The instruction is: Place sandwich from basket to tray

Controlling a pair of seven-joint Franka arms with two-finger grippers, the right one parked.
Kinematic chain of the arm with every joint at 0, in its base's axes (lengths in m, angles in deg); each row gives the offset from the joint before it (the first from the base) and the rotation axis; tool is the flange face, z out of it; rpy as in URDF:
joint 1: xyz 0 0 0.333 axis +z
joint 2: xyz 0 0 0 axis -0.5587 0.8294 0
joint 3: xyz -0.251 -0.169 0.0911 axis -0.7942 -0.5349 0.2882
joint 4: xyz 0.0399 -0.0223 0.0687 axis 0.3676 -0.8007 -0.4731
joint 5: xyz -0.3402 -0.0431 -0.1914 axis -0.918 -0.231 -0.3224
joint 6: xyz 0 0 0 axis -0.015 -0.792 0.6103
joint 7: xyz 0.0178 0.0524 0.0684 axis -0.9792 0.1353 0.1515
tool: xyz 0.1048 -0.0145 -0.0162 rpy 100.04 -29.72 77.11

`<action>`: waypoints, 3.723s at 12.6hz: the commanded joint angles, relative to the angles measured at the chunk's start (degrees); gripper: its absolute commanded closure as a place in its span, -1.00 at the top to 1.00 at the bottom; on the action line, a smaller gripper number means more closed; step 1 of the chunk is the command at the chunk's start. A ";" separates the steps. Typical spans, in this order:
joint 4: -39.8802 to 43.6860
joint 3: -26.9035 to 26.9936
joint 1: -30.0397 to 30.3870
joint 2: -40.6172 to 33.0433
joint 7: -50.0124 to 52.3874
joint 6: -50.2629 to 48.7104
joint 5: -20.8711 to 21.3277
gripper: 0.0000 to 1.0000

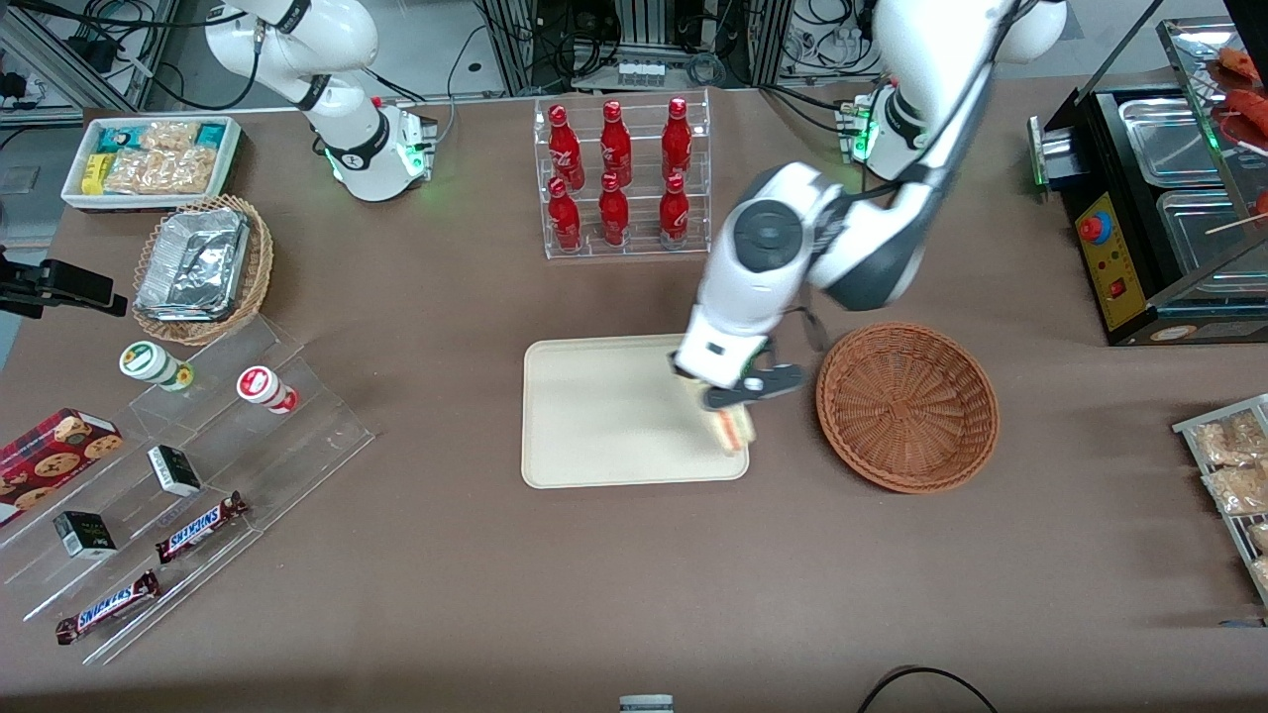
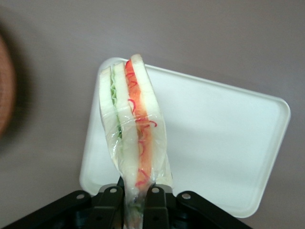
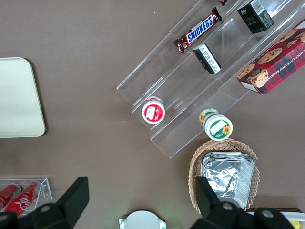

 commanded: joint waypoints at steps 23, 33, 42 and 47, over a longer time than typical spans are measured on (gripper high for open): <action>6.65 1.46 -6.12 2.70 -3.54 -0.80 7.15 1.00; 0.23 1.46 18.03 -20.26 -26.51 -22.17 1.89 1.00; -2.06 3.91 32.84 -28.80 -56.44 -32.38 1.35 1.00; 1.02 10.87 26.59 -26.25 -56.44 -32.03 1.35 1.00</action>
